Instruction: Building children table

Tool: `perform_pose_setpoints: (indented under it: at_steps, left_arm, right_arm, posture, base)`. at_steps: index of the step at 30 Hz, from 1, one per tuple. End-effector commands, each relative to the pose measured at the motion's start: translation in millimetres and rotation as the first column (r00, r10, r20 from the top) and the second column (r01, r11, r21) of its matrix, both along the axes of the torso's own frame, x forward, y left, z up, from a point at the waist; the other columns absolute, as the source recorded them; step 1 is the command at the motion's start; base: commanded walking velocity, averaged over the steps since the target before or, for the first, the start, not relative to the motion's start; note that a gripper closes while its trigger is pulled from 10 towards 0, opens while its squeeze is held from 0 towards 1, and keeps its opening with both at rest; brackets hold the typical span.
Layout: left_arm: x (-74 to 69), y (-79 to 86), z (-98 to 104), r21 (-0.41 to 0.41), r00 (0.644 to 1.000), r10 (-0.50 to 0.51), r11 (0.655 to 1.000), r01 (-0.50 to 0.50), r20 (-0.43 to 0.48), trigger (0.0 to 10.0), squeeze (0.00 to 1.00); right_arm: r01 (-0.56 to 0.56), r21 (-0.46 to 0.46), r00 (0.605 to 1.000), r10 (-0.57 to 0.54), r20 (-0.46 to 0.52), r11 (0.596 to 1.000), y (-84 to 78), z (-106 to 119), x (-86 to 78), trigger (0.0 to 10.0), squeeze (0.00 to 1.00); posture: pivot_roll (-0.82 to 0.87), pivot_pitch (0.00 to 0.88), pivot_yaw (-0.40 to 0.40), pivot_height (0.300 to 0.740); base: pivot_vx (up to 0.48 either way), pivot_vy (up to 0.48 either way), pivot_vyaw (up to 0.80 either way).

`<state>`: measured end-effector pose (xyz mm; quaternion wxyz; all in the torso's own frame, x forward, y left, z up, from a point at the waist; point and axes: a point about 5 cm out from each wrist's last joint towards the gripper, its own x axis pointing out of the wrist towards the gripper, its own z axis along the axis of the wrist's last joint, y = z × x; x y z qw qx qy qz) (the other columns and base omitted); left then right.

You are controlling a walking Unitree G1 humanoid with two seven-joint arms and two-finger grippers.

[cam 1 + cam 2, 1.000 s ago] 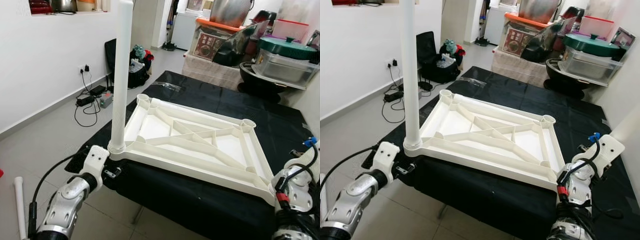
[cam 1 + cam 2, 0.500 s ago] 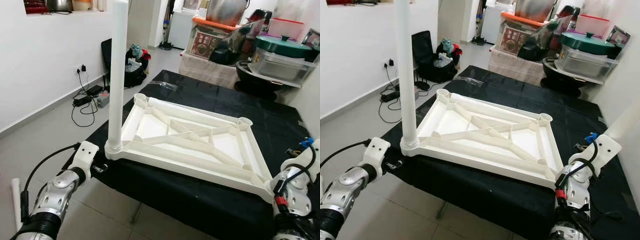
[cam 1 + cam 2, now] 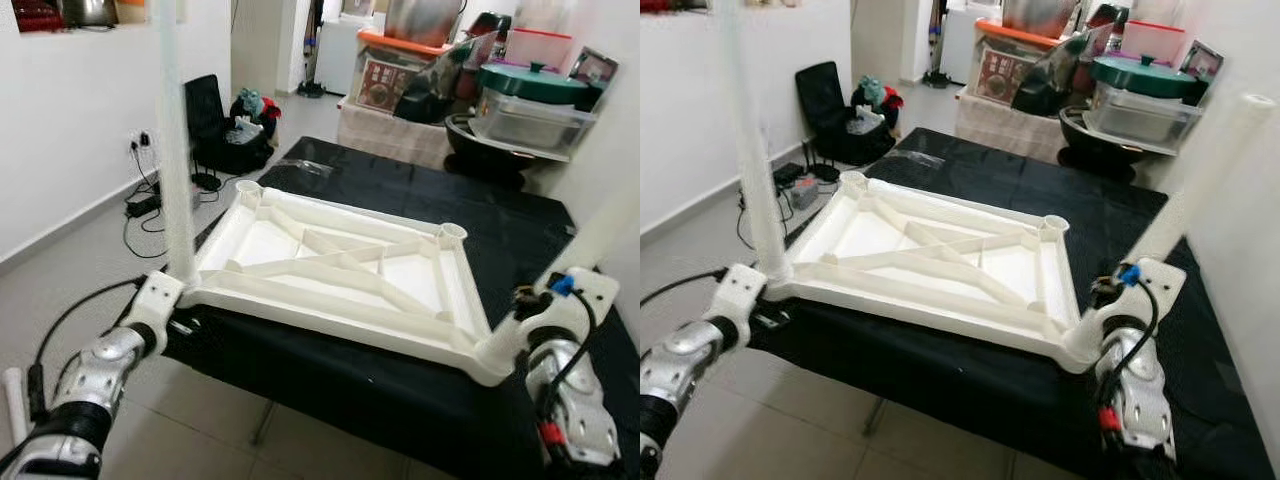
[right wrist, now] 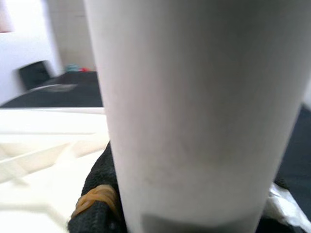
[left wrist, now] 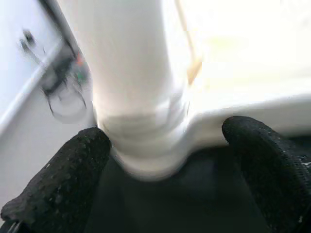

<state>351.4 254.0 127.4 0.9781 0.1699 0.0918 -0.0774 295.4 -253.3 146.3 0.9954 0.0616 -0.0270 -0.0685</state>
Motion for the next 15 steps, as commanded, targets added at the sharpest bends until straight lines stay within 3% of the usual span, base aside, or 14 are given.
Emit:
perform_pose_setpoints:
  at_steps: [1,3,7,9,15]
  left_arm:
    - [6.3,-17.1,8,-0.001,0.996,-0.072,0.997,0.072,0.046,10.0,0.0]
    - [8.0,-11.5,13,0.005,0.997,-0.059,0.998,0.059,0.056,10.0,0.0]
    - [9.0,-7.1,17,0.01,0.997,-0.051,0.999,0.051,0.064,10.0,0.0]
    - [8.3,-4.7,19,0.016,0.996,-0.061,0.998,0.06,0.072,10.0,0.0]
    - [5.3,-0.2,15,0.019,0.996,-0.058,0.998,0.057,0.066,10.0,0.0]
  right_arm:
    - [-0.157,0.051,0.977,0.162,-0.139,0.986,31.2,-35,-2.3,10.0,0.0]
    - [-0.197,0.032,0.967,0.2,-0.156,0.98,32.1,-38,-8.2,10.0,0.0]
    - [-0.166,0.029,0.969,0.169,-0.178,0.986,25.4,-42,-10.5,10.0,0.0]
    - [-0.029,0.026,0.979,0.033,-0.203,0.999,4.8,-44,-6.0,10.0,0.0]
    - [0.084,0.002,0.974,-0.081,-0.212,0.997,-13.4,-39,0.5,10.0,0.0]
  posture:
    - [0.03,0.0,-0.084,0.74]
    - [0.02,0.0,-0.082,0.74]
    - [0.03,0.0,-0.082,0.74]
    - [0.03,0.0,-0.089,0.74]
    - [0.04,0.0,-0.101,0.74]
  base:
    - [0.0,0.0,0.0]
    - [0.0,0.0,0.0]
    - [0.0,0.0,0.0]
    - [0.0,0.0,0.0]
    - [0.0,0.0,0.0]
